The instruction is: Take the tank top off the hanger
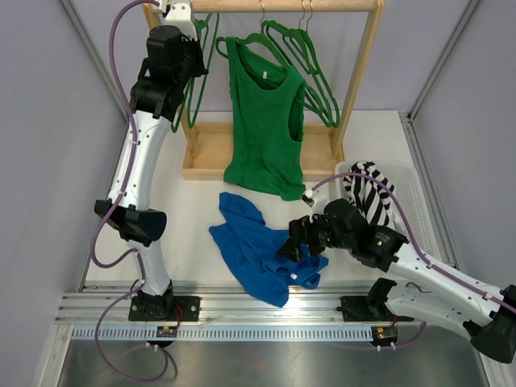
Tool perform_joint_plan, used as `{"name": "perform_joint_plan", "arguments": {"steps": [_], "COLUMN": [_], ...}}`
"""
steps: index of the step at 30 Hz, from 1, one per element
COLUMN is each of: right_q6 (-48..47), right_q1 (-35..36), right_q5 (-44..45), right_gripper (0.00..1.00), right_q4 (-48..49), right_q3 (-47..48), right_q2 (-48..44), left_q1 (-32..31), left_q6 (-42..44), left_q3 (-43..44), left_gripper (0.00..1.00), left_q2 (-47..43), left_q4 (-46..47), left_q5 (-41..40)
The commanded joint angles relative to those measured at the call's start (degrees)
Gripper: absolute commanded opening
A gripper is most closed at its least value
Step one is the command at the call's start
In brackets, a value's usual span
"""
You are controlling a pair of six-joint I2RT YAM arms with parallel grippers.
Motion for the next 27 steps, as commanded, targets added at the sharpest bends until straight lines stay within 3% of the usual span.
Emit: {"name": "perform_joint_plan", "arguments": {"steps": [1,11,17,18,21,22,24,25,27], "right_q6": [-1.4,-2.1,-2.7,-2.7,-2.4,-2.1,-2.6,-2.6,-3.4], "right_q1": [-0.1,-0.1,-0.1,-0.1,-0.1,0.0,0.3,0.8,2.6], "right_q5": [-3.2,-2.9,-2.9,-2.5,-1.4,-0.7,1.7,3.1,7.7], "right_gripper": [0.99,0.99,0.99,0.99,1.00,1.00,1.00,0.99,0.99], "right_q4": [3.6,4.0,5.2,5.8,6.3,6.2,6.2,6.0,5.4], "right_q3": [0.4,0.8,1.4,1.5,2.5,3.1,4.6,5.1,7.1], "right_q2": [0.2,1.6,3.0,3.5,7.8,10.9,14.4,17.7,20.9], "left_q1": [0.1,0.2,0.2,0.2,0.2,0.2,0.2,0.2,0.2], "left_q6": [3.0,2.0,-0.4,-1.4,-3.2,-3.5,-4.5,-4.9,-6.0], "left_q3": [5.0,5.4,-1.3,-1.8,-1.8,-2.1,-2.4,-2.9,-6.1], "left_gripper": [0.00,0.00,0.01,0.20,0.42,0.57,0.68,0.79,0.88], "left_q2": [1.0,3.9,-2.3,-3.1,-6.1,-6.8,-9.6,-10.8,-15.1], "left_q4": [2.9,-0.5,0.1,0.1,-0.8,-0.9,-2.2,-2.6,-3.2], "left_q5": [-1.1,-3.7,-4.1,-4.0,-3.4,-2.7,-2.2,-2.2,-1.9]}}
